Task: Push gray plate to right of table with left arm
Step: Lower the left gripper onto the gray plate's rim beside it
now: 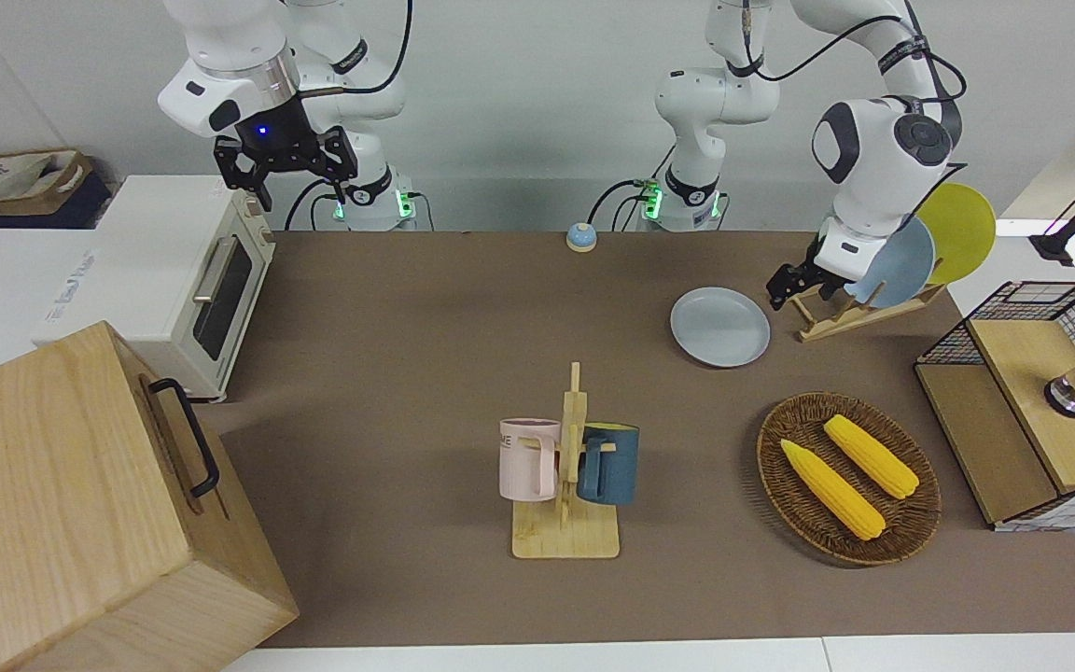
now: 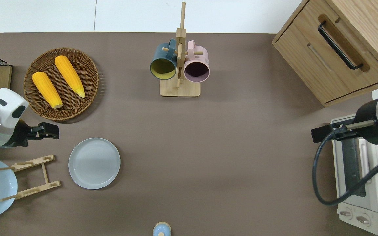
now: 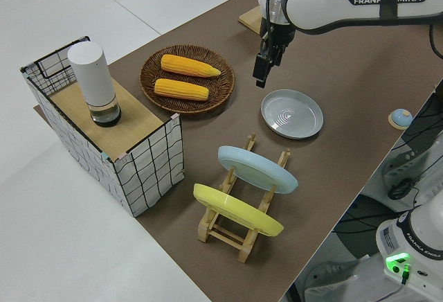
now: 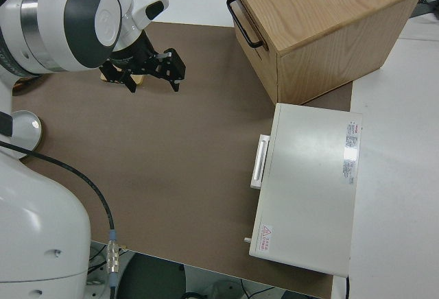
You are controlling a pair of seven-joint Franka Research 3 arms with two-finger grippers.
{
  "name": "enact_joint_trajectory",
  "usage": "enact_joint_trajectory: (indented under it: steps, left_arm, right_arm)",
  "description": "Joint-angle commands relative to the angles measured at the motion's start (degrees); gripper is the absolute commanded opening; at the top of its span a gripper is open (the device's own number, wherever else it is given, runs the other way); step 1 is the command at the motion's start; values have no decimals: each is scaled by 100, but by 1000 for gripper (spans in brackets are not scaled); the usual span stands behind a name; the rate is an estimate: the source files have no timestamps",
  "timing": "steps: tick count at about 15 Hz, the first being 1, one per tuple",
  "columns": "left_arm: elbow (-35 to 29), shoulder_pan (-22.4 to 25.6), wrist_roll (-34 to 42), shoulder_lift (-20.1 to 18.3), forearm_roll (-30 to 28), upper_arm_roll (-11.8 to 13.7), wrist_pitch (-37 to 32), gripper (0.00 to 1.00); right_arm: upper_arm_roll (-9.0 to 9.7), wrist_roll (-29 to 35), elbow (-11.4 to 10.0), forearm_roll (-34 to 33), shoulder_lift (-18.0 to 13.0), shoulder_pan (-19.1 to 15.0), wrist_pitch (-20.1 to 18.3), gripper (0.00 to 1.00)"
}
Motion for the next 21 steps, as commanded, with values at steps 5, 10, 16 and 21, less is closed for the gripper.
enact_joint_trajectory:
  steps: [5, 10, 16, 21]
  left_arm:
    - [-1246, -164, 60, -210, 8, 92, 1033, 991]
    - [-1720, -164, 139, -122, 0, 100, 1647, 987]
    - [-1826, -155, 481, 27, -9, 284, 1762, 964]
    - [-1888, -146, 658, 159, -71, 408, 1955, 943]
  right_arm:
    - [89, 75, 50, 33, -17, -114, -89, 983]
    - [89, 75, 50, 33, -17, -114, -89, 983]
    - [89, 75, 50, 33, -17, -114, -89, 983]
    - [89, 75, 50, 33, -17, -114, -89, 983]
